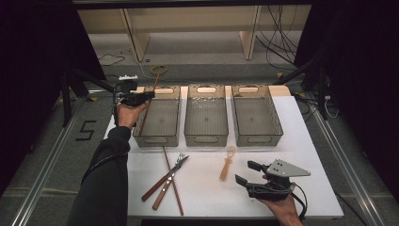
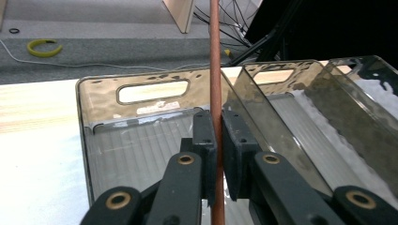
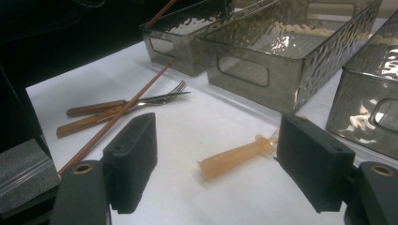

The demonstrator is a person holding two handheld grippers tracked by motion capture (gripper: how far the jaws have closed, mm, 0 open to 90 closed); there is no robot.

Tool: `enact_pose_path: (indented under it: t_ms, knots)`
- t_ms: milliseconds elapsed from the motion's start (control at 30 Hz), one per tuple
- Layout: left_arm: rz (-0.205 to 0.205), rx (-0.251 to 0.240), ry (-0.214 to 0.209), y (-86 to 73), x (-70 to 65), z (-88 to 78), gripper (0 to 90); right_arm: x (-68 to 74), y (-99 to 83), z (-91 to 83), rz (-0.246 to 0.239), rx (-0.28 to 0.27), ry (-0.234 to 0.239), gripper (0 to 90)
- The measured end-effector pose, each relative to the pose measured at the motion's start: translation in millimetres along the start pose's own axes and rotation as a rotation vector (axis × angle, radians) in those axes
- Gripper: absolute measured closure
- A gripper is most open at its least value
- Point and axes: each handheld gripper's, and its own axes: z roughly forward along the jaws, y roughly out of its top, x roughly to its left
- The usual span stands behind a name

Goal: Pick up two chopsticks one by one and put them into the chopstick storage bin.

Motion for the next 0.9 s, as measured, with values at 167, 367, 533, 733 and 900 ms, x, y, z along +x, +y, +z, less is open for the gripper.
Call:
enact_pose_path:
  t_ms: [167,367,533,733,900]
  knots:
    - [-0.004,0.016,-0.001,-5.3,1.2,3.9,83.7,0.4,0.0,0.2,-0.001,0.001,0.003,30.0]
    - [-0.011,0.027,0.009,-11.1,3.6,6.3,82.5,0.6,0.0,0.3,-0.002,0.001,0.005,30.0]
    - [-0.046,0.060,0.029,-14.1,4.4,6.9,62.9,0.4,0.1,-0.3,0.001,0.000,0.007,30.0]
    - [-0.057,0.062,0.015,-13.5,-5.2,-10.2,41.9,0.6,0.1,-0.4,0.001,0.000,0.005,30.0]
    - [-0.070,0.077,-0.031,-17.8,-16.0,-34.4,34.0,0.8,0.0,0.0,-0.001,0.002,0.003,30.0]
